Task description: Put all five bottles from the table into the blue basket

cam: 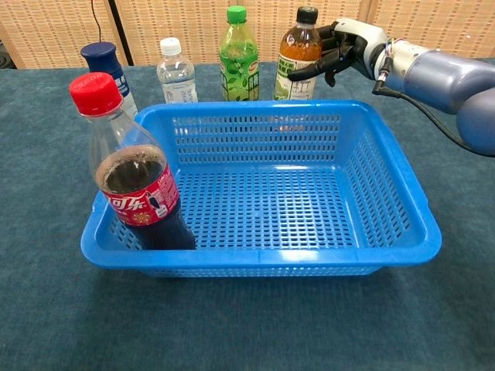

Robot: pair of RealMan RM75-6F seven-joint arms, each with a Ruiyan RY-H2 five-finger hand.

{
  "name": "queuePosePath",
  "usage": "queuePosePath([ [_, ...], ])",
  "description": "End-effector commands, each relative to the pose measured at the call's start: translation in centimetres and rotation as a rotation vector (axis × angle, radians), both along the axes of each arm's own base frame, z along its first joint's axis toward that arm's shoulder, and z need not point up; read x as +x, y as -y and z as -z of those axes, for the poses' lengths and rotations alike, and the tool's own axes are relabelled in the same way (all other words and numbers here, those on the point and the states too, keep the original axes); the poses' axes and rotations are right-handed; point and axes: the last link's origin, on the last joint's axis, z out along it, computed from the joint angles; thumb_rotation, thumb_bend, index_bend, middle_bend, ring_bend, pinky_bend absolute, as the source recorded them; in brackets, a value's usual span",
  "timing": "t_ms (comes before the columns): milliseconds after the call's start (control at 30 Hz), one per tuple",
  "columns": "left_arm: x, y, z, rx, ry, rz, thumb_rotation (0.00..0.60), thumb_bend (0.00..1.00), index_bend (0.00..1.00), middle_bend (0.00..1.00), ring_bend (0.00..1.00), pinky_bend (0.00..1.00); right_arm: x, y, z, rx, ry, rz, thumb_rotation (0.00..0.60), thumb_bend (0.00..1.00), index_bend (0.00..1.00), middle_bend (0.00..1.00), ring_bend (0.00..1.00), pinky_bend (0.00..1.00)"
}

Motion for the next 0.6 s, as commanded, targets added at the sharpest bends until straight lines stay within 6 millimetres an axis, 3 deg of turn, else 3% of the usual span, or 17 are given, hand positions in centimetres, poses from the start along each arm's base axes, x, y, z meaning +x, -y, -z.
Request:
queuePosePath([
  [33, 0.0, 0.1, 0.0, -0.003, 0.002, 0.002, 0.6, 0.0, 0.0, 0.0, 0.0, 0.0, -0.1, 0.0, -0.8, -0.025, 0.015, -0.012, 0.6, 0.17, 0.64, 0.77, 0.68, 0.73],
  [133, 0.0, 0.2, -0.1, -0.004, 0.007, 0.003, 0.6, 0.0, 0.0, 0.0, 0.0, 0.0, 0.0, 0.0, -2.3, -0.062, 0.03, -0.038, 0.6, 0.19, 0.64, 0.77, 0.68, 0.73],
  [267, -0.1, 0.3, -0.3, -0.002, 0.016, 0.004, 0.6, 0.0, 0.0, 0.0, 0.0, 0.0, 0.5, -0.5, -7.2, -0.151, 0.069, -0.131, 0.6, 0.21, 0.64, 0.77, 0.68, 0.73],
  [467, 0.1, 0.5, -0.2, -0.013, 0.02, 0.018, 0.6, 0.0, 0.0, 0.0, 0.0, 0.0, 0.3, -4.6, -13.3, -0.194, 0.068, -0.21, 0.6, 0.21, 0.64, 0.77, 0.68, 0.73],
  [600, 0.3, 0.7, 0.0, -0.027, 0.019, 0.033, 0.6, 0.0, 0.0, 0.0, 0.0, 0.0, -0.7, -8.0, -15.2, -0.167, 0.061, -0.205, 0.6, 0.21, 0.64, 0.77, 0.68, 0.73],
])
